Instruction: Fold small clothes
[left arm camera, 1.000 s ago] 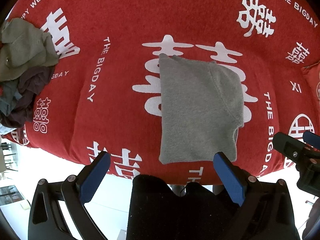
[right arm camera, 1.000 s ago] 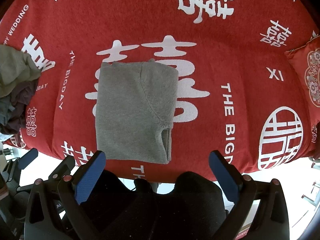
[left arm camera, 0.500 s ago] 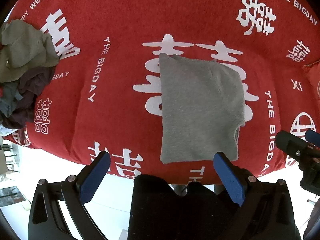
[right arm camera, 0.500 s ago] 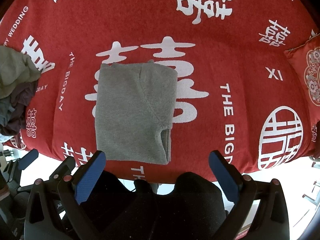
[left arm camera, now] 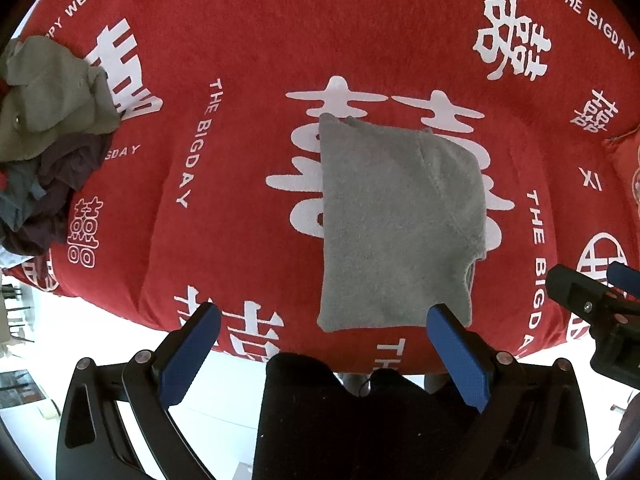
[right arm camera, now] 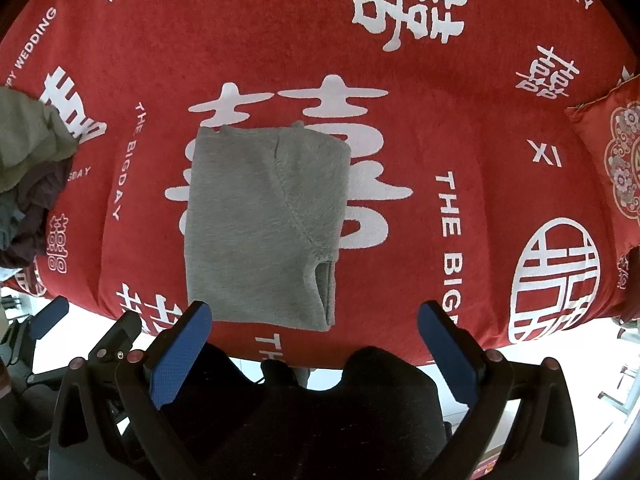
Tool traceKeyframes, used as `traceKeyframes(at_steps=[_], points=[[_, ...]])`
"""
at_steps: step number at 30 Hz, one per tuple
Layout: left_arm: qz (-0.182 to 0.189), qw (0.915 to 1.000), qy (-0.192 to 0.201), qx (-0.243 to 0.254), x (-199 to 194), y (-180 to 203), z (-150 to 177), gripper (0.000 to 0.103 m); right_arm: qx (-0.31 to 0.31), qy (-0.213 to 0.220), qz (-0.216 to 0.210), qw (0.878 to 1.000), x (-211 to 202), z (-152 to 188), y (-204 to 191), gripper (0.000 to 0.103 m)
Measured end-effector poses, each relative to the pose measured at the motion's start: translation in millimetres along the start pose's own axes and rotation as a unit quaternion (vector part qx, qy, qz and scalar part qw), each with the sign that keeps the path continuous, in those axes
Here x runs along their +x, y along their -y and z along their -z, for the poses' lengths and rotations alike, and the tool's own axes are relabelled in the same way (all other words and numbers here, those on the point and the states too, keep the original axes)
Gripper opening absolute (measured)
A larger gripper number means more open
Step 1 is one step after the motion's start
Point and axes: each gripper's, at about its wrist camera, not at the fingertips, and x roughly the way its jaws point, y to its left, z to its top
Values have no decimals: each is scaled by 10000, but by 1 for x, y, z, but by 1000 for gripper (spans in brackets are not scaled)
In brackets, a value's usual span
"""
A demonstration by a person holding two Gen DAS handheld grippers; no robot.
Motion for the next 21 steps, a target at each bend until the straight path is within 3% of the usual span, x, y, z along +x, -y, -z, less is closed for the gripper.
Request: traceKeyframes(at_steps=[21], points=[[-9,10000,-35,-44,4,-3,0,103,-43,-25,9,10000,2,1,-3,103]])
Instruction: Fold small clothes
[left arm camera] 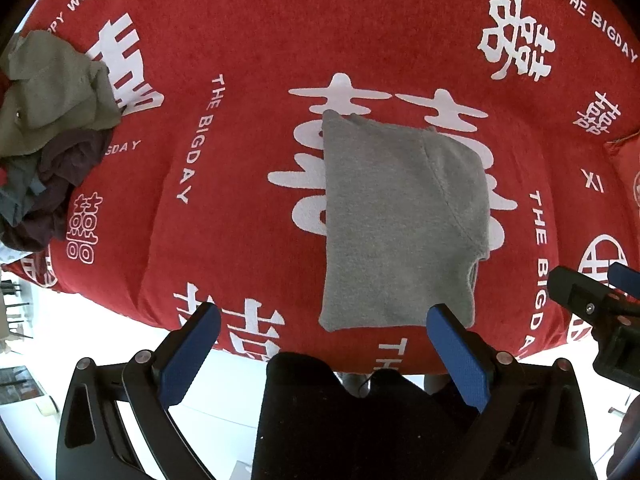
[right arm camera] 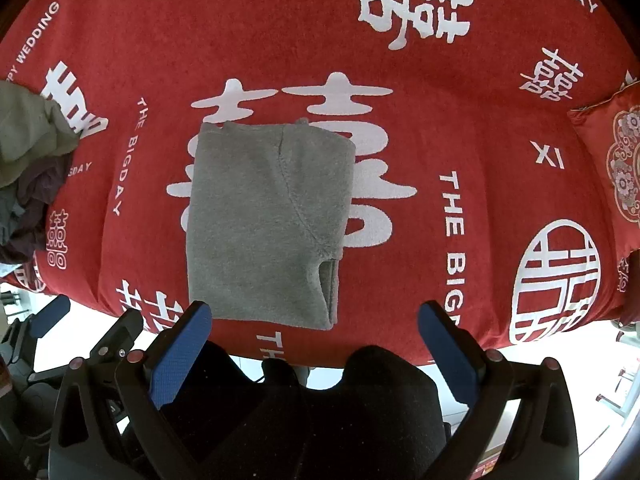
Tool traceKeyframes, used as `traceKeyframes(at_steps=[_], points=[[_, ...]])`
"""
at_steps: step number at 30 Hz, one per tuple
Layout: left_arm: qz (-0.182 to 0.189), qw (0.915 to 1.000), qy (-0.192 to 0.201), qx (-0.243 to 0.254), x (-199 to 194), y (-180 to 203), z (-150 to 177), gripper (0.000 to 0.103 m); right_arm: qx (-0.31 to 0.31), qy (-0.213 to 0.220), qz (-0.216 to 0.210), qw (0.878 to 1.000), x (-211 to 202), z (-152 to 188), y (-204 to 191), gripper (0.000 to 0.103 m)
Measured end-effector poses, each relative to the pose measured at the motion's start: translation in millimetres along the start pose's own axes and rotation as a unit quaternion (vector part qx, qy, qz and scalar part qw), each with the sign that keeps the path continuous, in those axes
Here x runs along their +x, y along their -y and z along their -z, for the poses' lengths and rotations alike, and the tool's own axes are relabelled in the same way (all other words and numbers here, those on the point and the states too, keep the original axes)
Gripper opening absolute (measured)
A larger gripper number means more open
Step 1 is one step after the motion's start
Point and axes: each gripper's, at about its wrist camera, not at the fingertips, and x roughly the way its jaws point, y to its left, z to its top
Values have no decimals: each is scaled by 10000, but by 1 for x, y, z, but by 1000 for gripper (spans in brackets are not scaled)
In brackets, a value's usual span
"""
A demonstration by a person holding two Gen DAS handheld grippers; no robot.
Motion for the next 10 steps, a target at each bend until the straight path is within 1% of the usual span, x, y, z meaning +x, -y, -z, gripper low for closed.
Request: traceKeyframes(at_steps=[3,6,10], points=[[62,10000,18,-39,0,-1,-1,103,-10,-5,-2,10000,0,-1,0,103],[34,9998,191,1,-4,0,-1,103,-10,-5,2,10000,0,-1,0,103],[93,9997,208,61,-5,2,-3,103,-23,-3,4,10000,0,-3,1,103]])
